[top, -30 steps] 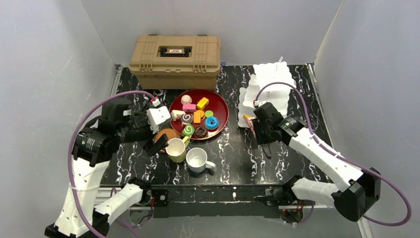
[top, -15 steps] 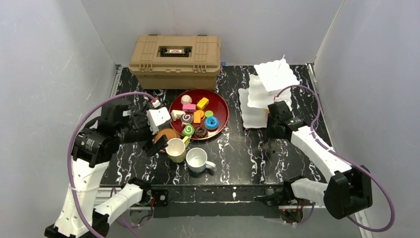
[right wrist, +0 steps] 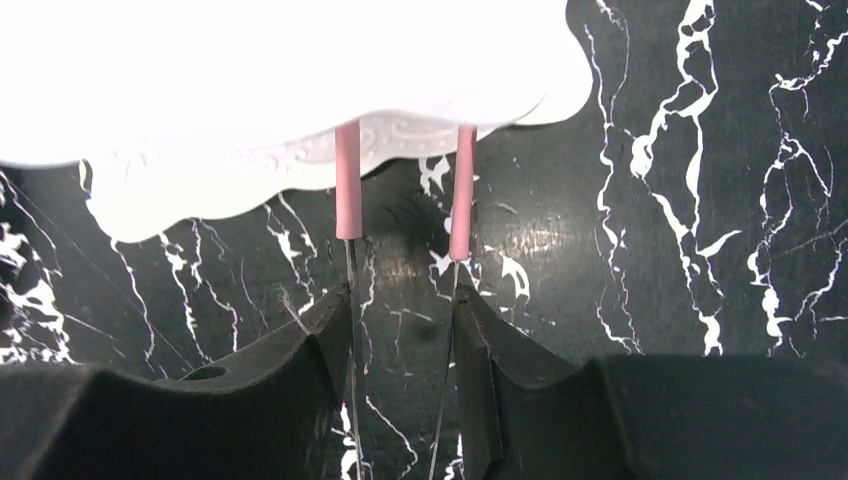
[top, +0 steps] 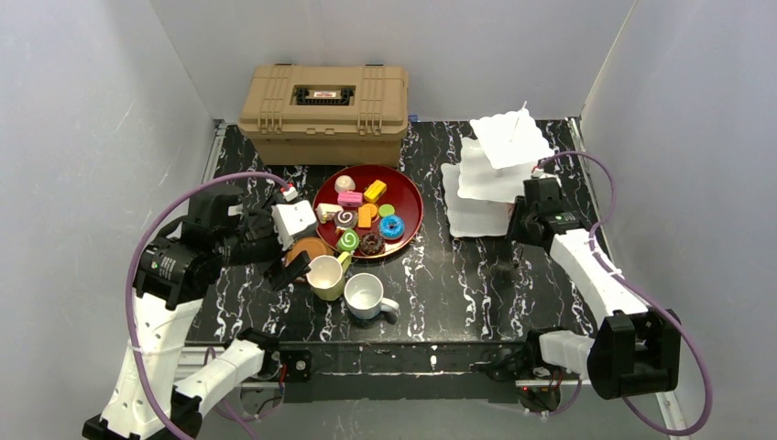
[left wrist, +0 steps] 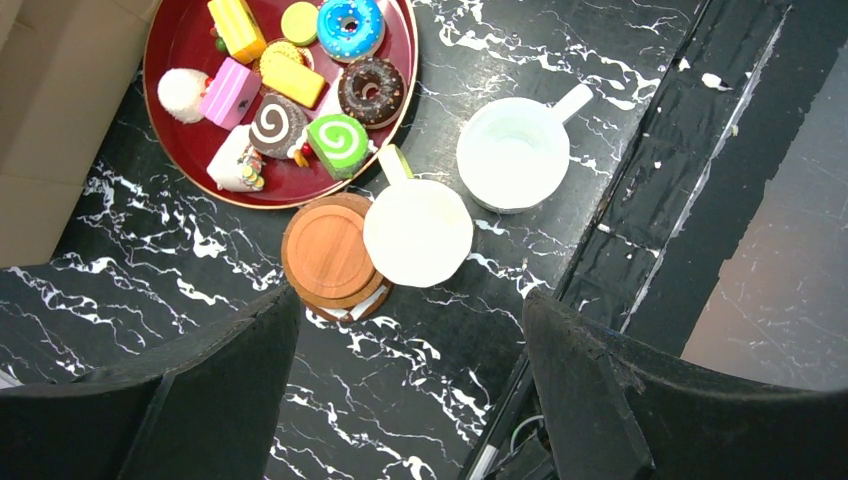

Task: Serve the afternoon tea
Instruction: Place the desert on the desert table.

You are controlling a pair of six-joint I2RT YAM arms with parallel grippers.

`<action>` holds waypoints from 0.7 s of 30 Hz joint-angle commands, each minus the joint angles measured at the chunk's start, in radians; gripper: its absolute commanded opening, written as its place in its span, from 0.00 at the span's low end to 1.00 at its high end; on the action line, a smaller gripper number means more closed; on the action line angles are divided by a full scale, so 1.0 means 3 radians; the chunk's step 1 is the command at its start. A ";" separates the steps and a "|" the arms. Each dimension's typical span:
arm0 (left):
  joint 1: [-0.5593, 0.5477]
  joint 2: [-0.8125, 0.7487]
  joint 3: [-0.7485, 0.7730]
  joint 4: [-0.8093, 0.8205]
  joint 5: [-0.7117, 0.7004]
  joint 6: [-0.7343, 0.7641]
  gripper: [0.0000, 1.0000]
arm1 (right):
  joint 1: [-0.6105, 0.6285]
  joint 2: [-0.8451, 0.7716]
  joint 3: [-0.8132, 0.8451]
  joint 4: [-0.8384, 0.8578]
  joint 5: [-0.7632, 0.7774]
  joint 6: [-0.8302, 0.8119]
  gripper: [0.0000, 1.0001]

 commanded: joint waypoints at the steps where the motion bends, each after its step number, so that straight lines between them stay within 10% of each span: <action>1: 0.0003 0.0013 0.0003 -0.0095 0.0030 0.0029 0.80 | -0.0271 0.0072 0.0037 0.0454 -0.0352 -0.0103 0.43; 21: 0.0003 -0.0059 -0.0048 -0.0089 0.0010 0.0035 0.80 | -0.0299 0.0530 0.0016 0.0717 -0.0464 -0.0026 0.48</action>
